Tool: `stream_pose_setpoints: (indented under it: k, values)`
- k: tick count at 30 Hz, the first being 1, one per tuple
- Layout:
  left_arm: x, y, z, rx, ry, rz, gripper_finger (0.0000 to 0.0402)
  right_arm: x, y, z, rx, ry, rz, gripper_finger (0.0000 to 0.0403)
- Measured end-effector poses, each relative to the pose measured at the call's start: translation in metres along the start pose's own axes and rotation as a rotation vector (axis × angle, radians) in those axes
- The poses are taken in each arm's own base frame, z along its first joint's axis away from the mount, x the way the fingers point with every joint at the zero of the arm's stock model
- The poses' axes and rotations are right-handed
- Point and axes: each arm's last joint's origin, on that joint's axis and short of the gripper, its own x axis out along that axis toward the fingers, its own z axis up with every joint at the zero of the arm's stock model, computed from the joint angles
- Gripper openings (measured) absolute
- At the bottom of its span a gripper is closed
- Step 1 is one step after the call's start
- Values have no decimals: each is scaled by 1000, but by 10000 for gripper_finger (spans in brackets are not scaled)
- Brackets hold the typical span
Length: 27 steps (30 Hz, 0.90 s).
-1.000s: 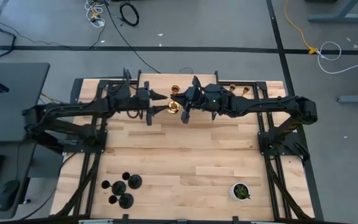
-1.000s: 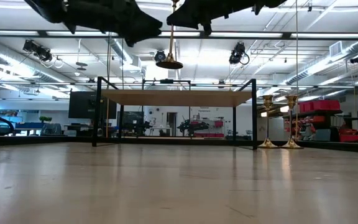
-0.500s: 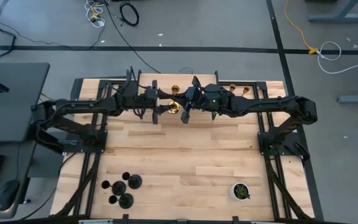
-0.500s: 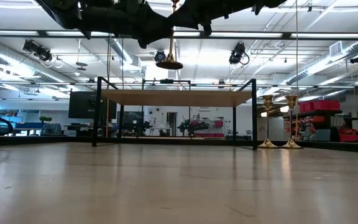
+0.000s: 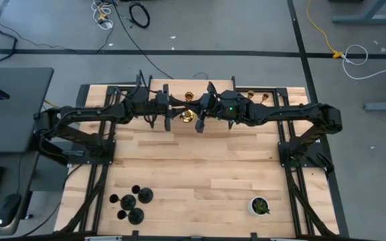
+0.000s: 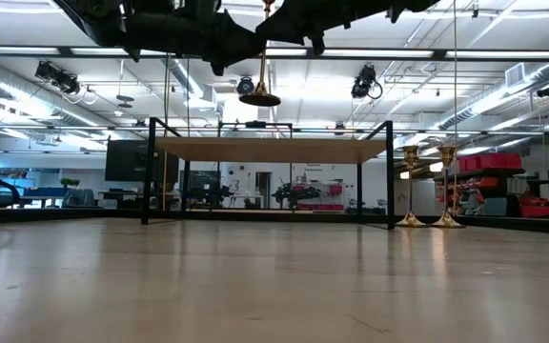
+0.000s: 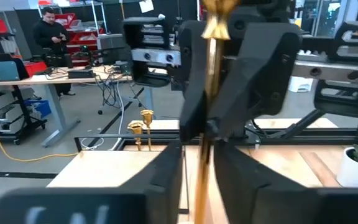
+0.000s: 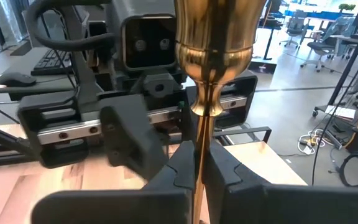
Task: Pick & Place candle stick holders
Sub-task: Put the bottom gold candle holder on the shelf
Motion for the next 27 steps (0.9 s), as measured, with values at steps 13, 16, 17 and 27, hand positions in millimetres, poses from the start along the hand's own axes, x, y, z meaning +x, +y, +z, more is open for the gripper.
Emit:
stream_pose_setpoints:
  k: [13,16,17,27]
  values:
    - [1,0,0,-20,-24,-23,46,0,0,0,-1,-2,2,7]
    - [6,1,-5,-34,-15,-25,71,0,1,0,0,-2,29,7]
    - [8,1,-7,-39,-14,-25,78,0,1,1,0,-4,34,7]
    - [15,6,-19,1,-3,-23,24,0,1,0,-8,5,28,7]
